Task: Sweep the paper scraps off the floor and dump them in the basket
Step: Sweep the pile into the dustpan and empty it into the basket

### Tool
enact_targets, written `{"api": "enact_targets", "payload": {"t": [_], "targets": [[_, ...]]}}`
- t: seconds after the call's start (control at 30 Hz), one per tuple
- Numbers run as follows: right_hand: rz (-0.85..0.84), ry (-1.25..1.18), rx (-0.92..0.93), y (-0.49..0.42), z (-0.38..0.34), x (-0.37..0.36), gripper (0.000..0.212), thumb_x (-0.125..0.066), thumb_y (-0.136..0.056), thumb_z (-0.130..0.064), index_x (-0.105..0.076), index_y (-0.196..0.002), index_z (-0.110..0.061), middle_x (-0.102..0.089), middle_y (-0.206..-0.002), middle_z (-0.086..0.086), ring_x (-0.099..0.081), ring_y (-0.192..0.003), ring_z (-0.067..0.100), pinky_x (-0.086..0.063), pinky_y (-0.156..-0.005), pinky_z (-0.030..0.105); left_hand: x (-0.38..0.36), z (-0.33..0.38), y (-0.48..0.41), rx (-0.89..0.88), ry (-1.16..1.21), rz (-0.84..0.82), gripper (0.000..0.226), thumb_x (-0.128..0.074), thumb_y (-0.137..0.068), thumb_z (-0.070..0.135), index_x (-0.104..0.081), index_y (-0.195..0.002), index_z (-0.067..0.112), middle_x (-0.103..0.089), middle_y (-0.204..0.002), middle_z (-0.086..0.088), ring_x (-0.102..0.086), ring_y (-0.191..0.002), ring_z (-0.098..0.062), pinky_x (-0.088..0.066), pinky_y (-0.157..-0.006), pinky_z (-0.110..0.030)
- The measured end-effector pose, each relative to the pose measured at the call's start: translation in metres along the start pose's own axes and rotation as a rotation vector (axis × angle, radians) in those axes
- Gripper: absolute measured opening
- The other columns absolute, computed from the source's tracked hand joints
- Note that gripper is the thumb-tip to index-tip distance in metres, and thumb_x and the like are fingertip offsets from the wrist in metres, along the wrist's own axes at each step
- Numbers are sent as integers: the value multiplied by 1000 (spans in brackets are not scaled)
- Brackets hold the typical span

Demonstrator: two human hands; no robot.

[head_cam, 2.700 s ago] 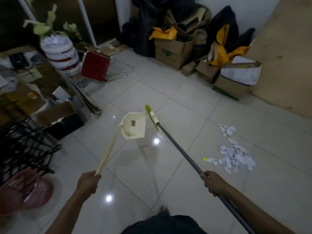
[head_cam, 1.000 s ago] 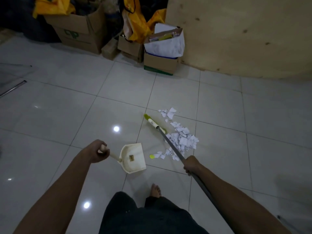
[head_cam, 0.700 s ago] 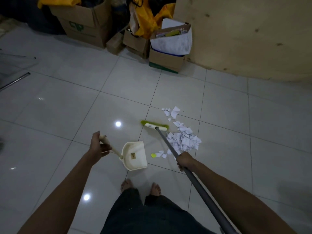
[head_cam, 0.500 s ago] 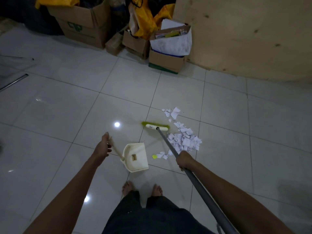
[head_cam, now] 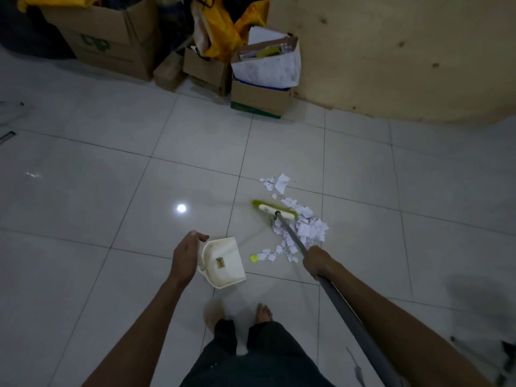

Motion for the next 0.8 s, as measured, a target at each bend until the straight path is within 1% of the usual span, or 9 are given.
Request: {"api": "enact_targets", "payload": {"t": [0.07,0.13,0.2,0.27,0.43,0.53,0.6,0.7,0.8], "targets": [[-14,-45,-18,-3,3,-11,24,-47,-94,-9,-49,-112,7,-59,-105,19,-64,-100,34,-40,-48,22,2,1,4,7,13,6,45,-25,-91,38,-62,-85,13,-66,-95,-6,-60,-91,-12,-41,-78,-7],[-30,-75,-25,-1,3,-22,35,-50,-93,-11,-44,-122,7,-57,-101,18,-64,-82,29,-43,-45,23,3,3,6,19,7,8,45,-26,-92,37,-63,-85,11,-66,-94,-5,-59,-89,-5,-40,-74,-3],[-44,-120,-31,3,4,-32,38,-54,-89,-9,-42,-122,6,-55,-96,17,-59,-64,24,-43,-39,23,5,5,7,13,-11,14,47,-25,-93,32,-65,-89,7,-66,-94,-5,-57,-88,-1,-39,-72,-1],[-60,-151,-42,8,8,-37,37,-54,-87,-6,-42,-119,6,-54,-91,17,-56,-57,21,-43,-37,23,3,4,6,14,-37,14,49,-24,-93,32,-66,-92,7,-66,-96,-3,-57,-89,-1,-39,-72,-3],[-94,-94,-43,26,22,-44,35,-54,-88,-8,-46,-119,5,-58,-94,19,-58,-56,20,-50,-47,27,-7,1,0,23,-21,56,52,-25,-91,38,-68,-92,9,-68,-98,-6,-59,-95,-18,-43,-80,-23],[-126,-54,-27,38,31,-45,32,-54,-87,-8,-49,-115,6,-60,-91,19,-58,-55,21,-50,-47,28,-15,5,2,54,23,76,50,-28,-88,38,-66,-80,8,-68,-90,-9,-59,-88,-20,-42,-73,-20],[-130,-47,-17,47,37,-42,31,-52,-86,-8,-52,-113,7,-62,-88,19,-58,-52,21,-50,-46,28,-20,9,5,43,26,77,50,-29,-82,44,-61,-70,8,-65,-84,-12,-57,-82,-23,-41,-72,-25],[-128,-99,-19,60,48,-34,28,-49,-87,-8,-54,-109,9,-59,-77,17,-56,-50,20,-46,-43,26,-31,19,10,21,38,56,60,-29,-71,47,-56,-71,-7,-59,-77,-19,-51,-74,-21,-38,-68,-27],[-106,-162,-32,72,64,-27,27,-46,-89,-8,-53,-109,7,-56,-75,15,-53,-50,18,-45,-43,25,-40,32,9,9,6,51,56,-30,-70,42,-52,-71,-9,-55,-75,-21,-48,-71,-18,-36,-62,-24]]}}
Point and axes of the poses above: each hand's wrist, its own y-axis away from the middle knuckle, its own x-axis out of the back of the hand, z = x × y, the point moved 4 cm from there along -y, towards the middle knuckle
